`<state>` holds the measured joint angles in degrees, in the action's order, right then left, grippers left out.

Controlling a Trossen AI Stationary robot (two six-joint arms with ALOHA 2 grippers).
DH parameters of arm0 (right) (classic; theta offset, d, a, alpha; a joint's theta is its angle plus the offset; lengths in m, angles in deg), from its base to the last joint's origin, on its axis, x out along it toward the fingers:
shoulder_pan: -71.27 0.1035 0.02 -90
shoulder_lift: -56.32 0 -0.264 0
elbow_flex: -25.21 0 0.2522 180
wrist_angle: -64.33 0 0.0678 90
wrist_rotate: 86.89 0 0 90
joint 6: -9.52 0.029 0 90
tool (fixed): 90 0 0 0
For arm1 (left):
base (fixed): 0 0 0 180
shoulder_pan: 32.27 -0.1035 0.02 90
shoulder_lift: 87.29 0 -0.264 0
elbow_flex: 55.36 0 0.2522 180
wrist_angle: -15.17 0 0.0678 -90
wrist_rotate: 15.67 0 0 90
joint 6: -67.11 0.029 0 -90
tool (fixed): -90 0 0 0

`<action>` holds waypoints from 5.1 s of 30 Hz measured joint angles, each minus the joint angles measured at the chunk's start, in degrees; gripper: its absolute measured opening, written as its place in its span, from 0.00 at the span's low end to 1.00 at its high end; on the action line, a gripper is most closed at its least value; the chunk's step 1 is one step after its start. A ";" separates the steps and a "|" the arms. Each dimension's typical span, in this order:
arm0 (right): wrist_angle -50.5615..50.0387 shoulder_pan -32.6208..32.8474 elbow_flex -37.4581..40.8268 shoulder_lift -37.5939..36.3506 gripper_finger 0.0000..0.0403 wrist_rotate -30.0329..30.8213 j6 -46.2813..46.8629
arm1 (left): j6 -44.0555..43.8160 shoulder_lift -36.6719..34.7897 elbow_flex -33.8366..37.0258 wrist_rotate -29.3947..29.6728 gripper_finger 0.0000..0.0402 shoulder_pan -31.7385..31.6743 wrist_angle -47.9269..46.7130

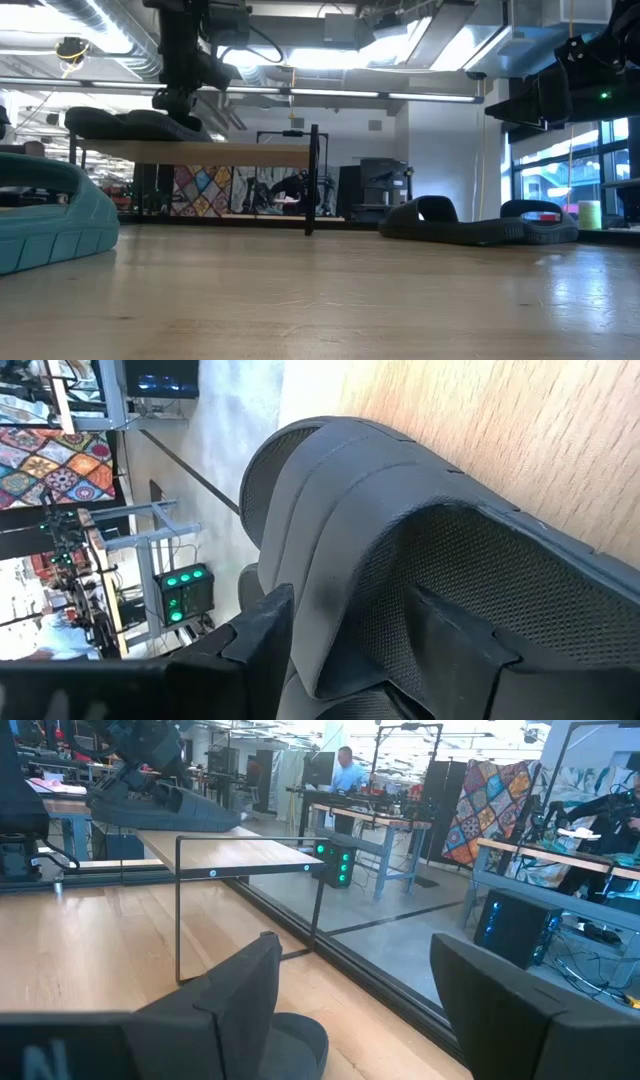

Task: Pick and place slides into the shelf
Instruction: Put the green slipper under the shelf

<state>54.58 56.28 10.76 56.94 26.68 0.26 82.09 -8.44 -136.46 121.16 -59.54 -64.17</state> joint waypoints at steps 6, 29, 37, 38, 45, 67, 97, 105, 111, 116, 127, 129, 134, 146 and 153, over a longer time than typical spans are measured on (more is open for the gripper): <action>0.00 0.00 0.00 0.00 0.64 0.00 0.00 | -4.00 -0.04 -1.90 0.15 0.46 1.62 -4.08; 0.00 -0.01 0.00 0.00 0.64 -0.02 0.15 | -30.10 -0.72 -8.92 -25.66 0.46 21.51 -18.45; -0.02 -0.01 0.00 0.00 0.64 -0.02 0.16 | -53.08 -0.92 -8.92 -27.97 0.46 40.24 -18.35; -0.02 -0.02 0.00 0.00 0.64 -0.02 0.17 | -56.13 -0.90 -8.92 -28.11 0.46 42.72 -18.07; -0.02 0.00 0.00 0.00 0.64 -0.02 0.17 | -68.03 0.50 -8.96 -28.35 0.46 58.08 -9.31; 1.44 0.00 0.00 0.00 0.64 1.08 -2.26 | -97.21 19.77 -8.96 -41.99 0.46 71.59 -5.05; 0.40 -0.01 0.00 0.02 0.64 4.00 2.95 | -103.09 29.29 -8.96 -53.14 0.46 73.53 -16.96; 0.39 -0.02 0.00 0.02 0.64 4.00 2.80 | -104.62 29.84 -8.91 -48.91 0.46 73.60 -15.89; 0.42 -0.02 0.00 0.02 0.64 4.00 2.75 | -104.56 29.83 -8.90 -45.46 0.46 73.32 -12.96; 0.42 0.00 0.00 0.02 0.64 4.00 2.77 | -104.43 29.83 -8.90 -44.33 0.46 73.33 -12.85; 0.44 -0.01 0.00 0.02 0.64 4.00 2.75 | -104.36 29.83 -8.92 -46.98 0.43 73.31 -16.25; 0.44 0.00 0.00 0.02 0.64 4.00 2.75 | -104.18 29.83 -8.90 -48.02 0.39 73.31 -16.52; 0.44 0.00 0.00 0.02 0.64 4.00 2.73 | -100.11 29.83 -8.90 -48.00 0.21 73.31 -16.41; 0.44 0.00 0.00 0.02 0.64 4.00 1.05 | -91.09 29.77 -9.65 -48.01 0.01 70.48 -21.28; 0.44 -0.02 0.00 0.02 0.64 4.00 0.87 | -82.18 27.68 -12.37 -37.41 0.01 65.57 -24.44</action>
<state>55.02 56.26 10.76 56.96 30.68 1.13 -0.09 19.24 -148.83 83.75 6.03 -88.61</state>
